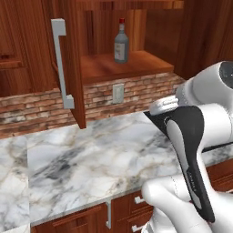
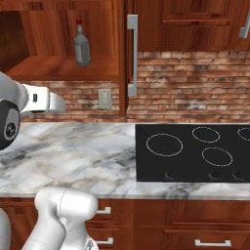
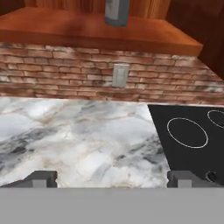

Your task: There is a bowl on the dining counter. Grab a lemon wedge from the fridge and place it in the bowl. Then get the liquor bottle and glass cup from the cabinet and place them next to the bowl.

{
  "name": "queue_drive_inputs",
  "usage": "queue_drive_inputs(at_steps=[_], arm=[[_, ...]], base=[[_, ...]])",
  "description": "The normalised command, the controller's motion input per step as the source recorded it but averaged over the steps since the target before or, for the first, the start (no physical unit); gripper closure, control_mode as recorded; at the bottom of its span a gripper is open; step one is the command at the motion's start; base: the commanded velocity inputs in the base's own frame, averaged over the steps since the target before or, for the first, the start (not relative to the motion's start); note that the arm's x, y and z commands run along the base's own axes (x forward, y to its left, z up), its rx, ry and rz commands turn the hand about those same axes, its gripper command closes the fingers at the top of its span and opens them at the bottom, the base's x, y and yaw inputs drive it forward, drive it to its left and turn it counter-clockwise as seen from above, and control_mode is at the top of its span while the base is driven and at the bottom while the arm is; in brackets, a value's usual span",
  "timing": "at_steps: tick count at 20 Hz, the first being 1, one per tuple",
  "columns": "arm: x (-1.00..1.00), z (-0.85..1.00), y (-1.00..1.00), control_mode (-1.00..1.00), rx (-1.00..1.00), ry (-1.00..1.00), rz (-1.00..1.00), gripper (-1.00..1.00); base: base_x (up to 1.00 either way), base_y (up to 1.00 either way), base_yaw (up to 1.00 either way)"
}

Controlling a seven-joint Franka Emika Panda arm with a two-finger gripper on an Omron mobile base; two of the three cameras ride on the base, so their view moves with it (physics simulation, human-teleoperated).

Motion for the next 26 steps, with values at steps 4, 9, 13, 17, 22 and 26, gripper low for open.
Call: queue_drive_inputs(at_steps=[4, 9, 13, 17, 22, 26], arm=[[-0.12, 0.82, 0.0, -1.0, 0.0, -0.51, 0.01, -1.0], [0.24, 0.57, 0.0, -1.0, 0.0, -0.33, 0.0, -1.0], [0.56, 0.36, 0.0, -1.0, 0.02, -0.16, 0.0, -1.0], [0.64, 0.35, 0.0, -1.0, 0.03, -0.05, 0.0, -1.0], [0.68, 0.34, 0.0, -1.0, 0.05, 0.0, 0.0, -1.0], [0.52, 0.42, 0.0, -1.0, 0.08, 0.0, 0.0, -1.0]], base=[[0.0, 0.0, 0.0], [0.0, 0.0, 0.0], [0.0, 0.0, 0.0], [0.0, 0.0, 0.0], [0.0, 0.0, 0.0], [0.0, 0.0, 0.0]])
